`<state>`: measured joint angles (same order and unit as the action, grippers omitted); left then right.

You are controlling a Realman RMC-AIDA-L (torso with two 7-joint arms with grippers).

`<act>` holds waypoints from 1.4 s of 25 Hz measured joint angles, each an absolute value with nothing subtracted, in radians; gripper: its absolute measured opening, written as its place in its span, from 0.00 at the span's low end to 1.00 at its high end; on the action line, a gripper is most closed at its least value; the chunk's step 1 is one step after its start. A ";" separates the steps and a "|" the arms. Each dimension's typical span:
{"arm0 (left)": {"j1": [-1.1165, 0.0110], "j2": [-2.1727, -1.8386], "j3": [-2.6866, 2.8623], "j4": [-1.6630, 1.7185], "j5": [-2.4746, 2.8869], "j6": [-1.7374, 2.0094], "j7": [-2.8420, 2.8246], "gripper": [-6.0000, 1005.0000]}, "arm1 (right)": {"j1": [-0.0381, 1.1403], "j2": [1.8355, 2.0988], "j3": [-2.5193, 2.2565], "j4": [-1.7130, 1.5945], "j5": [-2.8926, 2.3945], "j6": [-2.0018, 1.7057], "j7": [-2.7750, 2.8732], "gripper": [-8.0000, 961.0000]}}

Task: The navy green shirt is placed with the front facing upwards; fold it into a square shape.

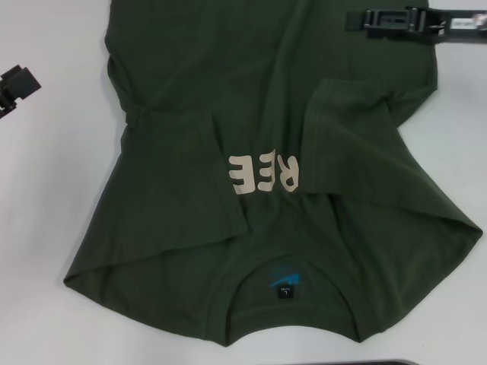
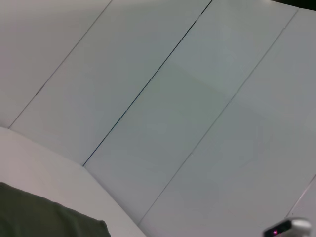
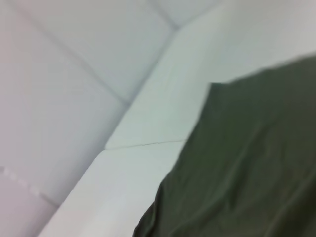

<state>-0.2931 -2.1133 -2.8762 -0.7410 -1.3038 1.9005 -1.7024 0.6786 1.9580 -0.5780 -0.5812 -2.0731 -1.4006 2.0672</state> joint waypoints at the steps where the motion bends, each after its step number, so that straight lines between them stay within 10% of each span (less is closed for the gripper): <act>1: -0.293 -2.110 -2.876 -0.741 -1.304 1.901 -1.709 0.60 | 0.665 1.959 -0.575 -0.620 -2.071 -1.429 2.029 0.88; 21: -0.257 -1.975 -2.857 -0.753 -1.255 1.952 -2.285 0.60 | 0.423 1.903 -0.545 -0.755 -1.994 -1.708 2.127 0.93; 35: -0.199 -1.917 -2.867 -0.779 -0.876 1.930 -2.349 0.60 | 0.480 1.861 -0.553 -0.764 -2.110 -1.766 2.203 0.92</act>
<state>-0.1992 -1.9171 -2.8672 -0.7792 -0.8761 1.9303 -2.3492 0.4801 1.8610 -0.5535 -0.7636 -2.1102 -1.7665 2.2028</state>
